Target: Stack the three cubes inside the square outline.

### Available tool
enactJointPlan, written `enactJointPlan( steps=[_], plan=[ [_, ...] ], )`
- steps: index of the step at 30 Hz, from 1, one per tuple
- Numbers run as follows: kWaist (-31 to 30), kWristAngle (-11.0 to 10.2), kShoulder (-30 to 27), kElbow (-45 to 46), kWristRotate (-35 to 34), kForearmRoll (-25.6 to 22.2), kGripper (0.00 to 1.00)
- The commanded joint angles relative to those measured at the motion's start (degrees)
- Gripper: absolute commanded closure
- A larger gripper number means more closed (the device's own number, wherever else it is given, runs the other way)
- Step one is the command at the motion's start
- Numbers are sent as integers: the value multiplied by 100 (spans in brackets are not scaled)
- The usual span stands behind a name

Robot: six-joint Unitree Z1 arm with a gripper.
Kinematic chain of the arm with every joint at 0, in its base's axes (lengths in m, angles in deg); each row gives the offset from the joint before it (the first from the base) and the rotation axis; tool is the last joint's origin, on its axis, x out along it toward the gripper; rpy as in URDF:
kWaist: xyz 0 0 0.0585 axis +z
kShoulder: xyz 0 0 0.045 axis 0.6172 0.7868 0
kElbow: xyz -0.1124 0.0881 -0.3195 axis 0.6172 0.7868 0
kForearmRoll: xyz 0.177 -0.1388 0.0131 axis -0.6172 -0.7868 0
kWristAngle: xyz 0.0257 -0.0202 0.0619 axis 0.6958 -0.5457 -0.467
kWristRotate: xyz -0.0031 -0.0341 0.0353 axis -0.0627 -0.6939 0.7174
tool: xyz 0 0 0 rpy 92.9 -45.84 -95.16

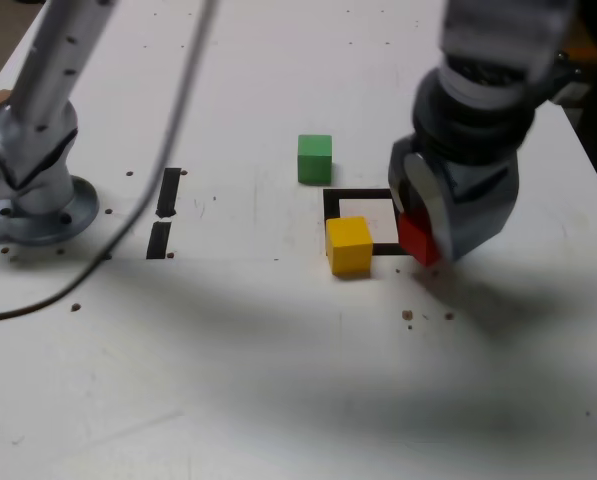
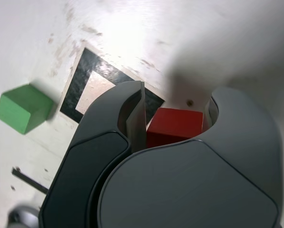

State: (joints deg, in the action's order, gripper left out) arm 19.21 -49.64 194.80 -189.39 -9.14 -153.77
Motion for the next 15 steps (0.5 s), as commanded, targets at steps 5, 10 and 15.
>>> enactJointPlan(
  steps=[5, 10, 15],
  plan=[
    [396, 443, 453, -979, -2926, -1001, 86],
    [690, 834, 354, -816, -4273, -1129, 87],
    [787, 862, -12, -293, -5113, -953, 88]
  ],
)
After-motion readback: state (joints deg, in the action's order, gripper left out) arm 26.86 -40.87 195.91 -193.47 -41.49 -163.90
